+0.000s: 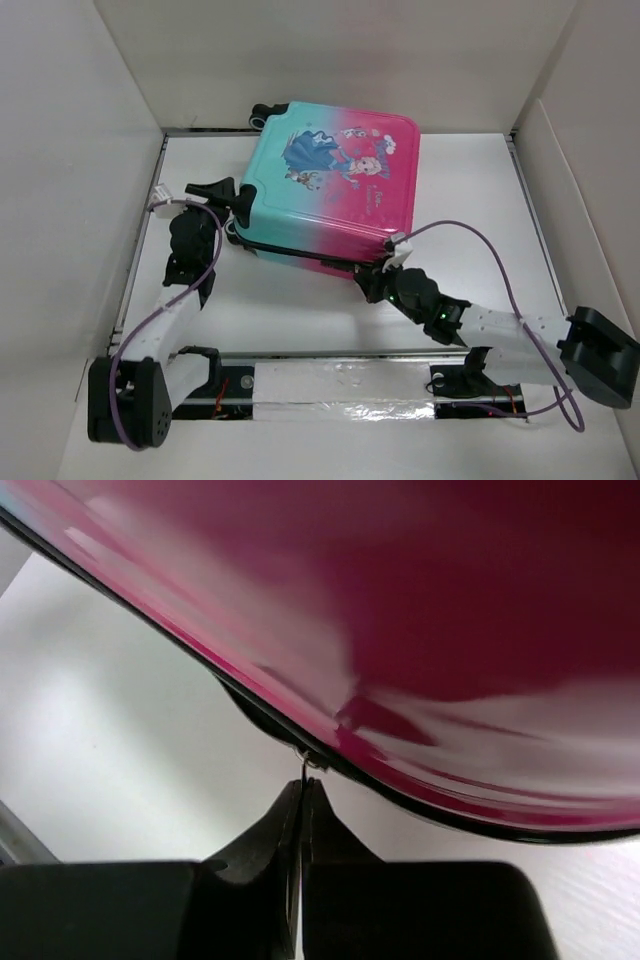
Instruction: Pack the luggage
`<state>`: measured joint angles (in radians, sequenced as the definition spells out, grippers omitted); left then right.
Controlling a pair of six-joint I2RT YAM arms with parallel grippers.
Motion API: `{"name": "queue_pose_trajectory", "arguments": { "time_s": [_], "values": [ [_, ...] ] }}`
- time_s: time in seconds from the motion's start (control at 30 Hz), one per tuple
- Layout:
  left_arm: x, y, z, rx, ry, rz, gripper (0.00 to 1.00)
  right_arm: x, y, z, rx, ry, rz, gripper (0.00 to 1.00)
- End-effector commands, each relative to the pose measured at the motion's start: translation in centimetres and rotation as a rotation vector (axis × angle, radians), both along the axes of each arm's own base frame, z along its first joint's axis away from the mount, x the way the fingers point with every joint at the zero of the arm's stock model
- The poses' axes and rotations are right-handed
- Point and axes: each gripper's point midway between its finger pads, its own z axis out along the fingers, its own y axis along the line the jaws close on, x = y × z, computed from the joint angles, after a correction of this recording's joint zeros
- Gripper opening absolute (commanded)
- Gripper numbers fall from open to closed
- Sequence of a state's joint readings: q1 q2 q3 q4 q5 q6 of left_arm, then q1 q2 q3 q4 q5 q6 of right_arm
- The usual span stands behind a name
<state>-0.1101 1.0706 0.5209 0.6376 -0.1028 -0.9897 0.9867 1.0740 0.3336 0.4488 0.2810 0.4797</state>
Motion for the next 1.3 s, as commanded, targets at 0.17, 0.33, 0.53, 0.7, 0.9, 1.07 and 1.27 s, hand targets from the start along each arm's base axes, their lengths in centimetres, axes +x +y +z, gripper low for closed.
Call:
{"name": "queue_pose_trajectory", "arguments": {
  "time_s": [0.17,0.33,0.53,0.7,0.9,1.07,1.27],
  "values": [
    [-7.0,-6.7,2.3,0.002,-0.163,-0.345,0.00,-1.0,7.5,7.9,0.149,-0.092,0.201,0.00],
    [-9.0,-9.0,0.1,0.004,-0.145,-0.466,0.00,1.6,3.1,9.3,0.088,-0.133,0.090,0.00],
    [-11.9,-18.1,0.6,0.021,-0.142,-0.665,0.00,2.0,0.9,9.2,0.053,-0.132,0.087,0.00],
    [-13.0,-23.5,2.2,-0.029,-0.176,-0.750,0.00,2.6,-2.1,8.6,0.012,-0.120,0.043,0.00],
    [-12.6,-28.5,3.5,-0.057,-0.195,-0.843,0.00,-1.8,1.3,8.1,0.175,-0.052,0.254,0.00],
    [-12.3,-30.7,2.9,-0.044,-0.140,-1.001,0.00,-3.8,4.6,9.0,0.174,-0.038,0.268,0.00],
    [-10.9,-28.4,2.4,0.053,-0.065,-1.022,0.00,-4.1,3.5,9.7,0.094,-0.095,0.281,0.00]
  ]
}}
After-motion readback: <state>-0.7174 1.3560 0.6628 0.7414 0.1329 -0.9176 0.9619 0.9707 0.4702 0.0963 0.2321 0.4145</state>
